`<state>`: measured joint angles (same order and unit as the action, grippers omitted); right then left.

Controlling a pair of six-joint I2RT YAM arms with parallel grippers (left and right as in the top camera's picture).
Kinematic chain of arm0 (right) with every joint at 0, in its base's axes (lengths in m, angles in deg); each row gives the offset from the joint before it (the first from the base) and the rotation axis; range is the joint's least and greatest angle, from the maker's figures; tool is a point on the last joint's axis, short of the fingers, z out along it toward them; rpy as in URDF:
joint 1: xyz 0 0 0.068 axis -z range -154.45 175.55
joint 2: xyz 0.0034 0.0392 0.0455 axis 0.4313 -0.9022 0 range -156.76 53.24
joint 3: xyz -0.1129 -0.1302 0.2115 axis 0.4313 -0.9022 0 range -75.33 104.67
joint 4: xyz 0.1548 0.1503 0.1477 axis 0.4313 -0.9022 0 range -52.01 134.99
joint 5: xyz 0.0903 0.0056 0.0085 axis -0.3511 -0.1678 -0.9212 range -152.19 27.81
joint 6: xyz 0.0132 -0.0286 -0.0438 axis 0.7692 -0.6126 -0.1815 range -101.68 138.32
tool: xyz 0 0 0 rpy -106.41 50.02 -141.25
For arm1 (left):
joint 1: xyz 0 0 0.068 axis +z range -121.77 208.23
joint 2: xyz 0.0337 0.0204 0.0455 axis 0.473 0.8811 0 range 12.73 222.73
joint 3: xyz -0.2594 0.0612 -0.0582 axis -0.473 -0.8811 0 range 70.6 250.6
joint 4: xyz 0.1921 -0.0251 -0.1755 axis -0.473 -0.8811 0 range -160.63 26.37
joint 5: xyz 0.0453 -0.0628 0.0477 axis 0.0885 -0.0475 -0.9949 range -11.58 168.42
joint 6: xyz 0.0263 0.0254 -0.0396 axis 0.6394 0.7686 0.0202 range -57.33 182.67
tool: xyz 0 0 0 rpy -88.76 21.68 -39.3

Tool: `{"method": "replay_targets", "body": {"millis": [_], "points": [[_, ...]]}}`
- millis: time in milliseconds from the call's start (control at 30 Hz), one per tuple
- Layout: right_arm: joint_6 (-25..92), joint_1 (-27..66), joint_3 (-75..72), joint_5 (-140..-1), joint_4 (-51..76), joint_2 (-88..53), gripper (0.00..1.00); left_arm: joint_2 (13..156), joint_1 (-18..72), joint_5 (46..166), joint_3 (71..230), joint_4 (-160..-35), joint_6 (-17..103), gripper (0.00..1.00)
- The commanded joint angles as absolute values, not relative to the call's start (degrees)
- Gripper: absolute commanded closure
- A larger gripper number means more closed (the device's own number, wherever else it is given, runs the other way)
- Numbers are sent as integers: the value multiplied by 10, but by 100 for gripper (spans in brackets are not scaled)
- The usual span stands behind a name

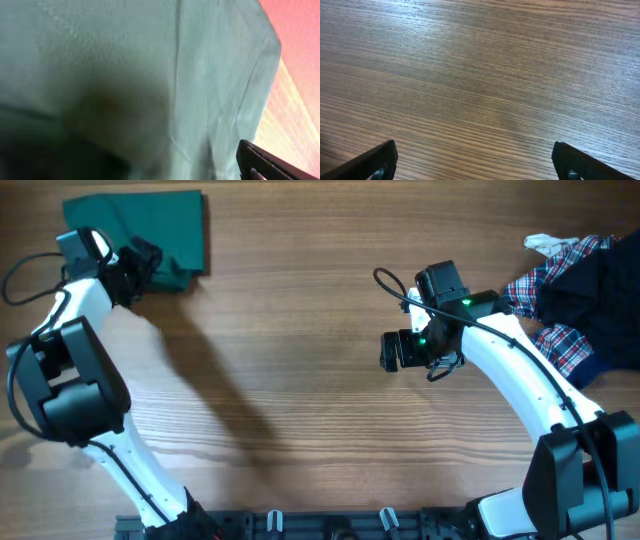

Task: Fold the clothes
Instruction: 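Lower the bag, open the left gripper and press it flat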

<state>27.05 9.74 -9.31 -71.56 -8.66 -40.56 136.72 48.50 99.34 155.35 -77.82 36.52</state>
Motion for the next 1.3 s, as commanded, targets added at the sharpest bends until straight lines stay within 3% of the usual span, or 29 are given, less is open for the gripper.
{"method": "replay_targets", "body": {"millis": [0,167,300,433,467,500,567,633,733,900,933,967,1033,1133,1267], "points": [[273,95,-97,-712,-81,-402,0,1275,483,970,1554,-848,382,0],[273,95,-97,-712,-71,-402,0,1216,484,810,1554,-945,350,0],[274,95,-97,-728,-64,-402,0,1233,482,809,1554,-807,353,0],[275,95,-97,-730,-65,-402,0,1300,476,814,1554,-688,355,34],[275,95,-97,-732,-66,-402,0,1325,476,813,1554,-675,365,57],[275,95,-97,-732,-68,-402,0,1345,476,813,1554,-665,382,71],[275,95,-97,-732,-75,-402,0,1377,477,793,1554,-655,401,87],[275,95,-97,-732,-80,-402,0,1397,480,769,1554,-656,400,92],[275,95,-97,-732,-82,-402,0,1408,490,743,1554,-658,406,82],[290,95,-97,-742,-84,-402,0,1399,505,765,1554,-679,417,80],[290,95,-97,-742,-86,-402,0,1386,505,787,1554,-679,417,70],[291,95,-97,-742,-85,-402,0,1364,505,825,1554,-675,417,53],[320,95,-96,-718,-80,-402,0,1322,505,877,1554,-667,417,49],[354,95,-87,-672,-77,-401,0,1221,505,935,1554,-683,417,27],[402,95,-78,-614,-75,-379,0,1091,505,1005,1554,-767,417,12]]}}
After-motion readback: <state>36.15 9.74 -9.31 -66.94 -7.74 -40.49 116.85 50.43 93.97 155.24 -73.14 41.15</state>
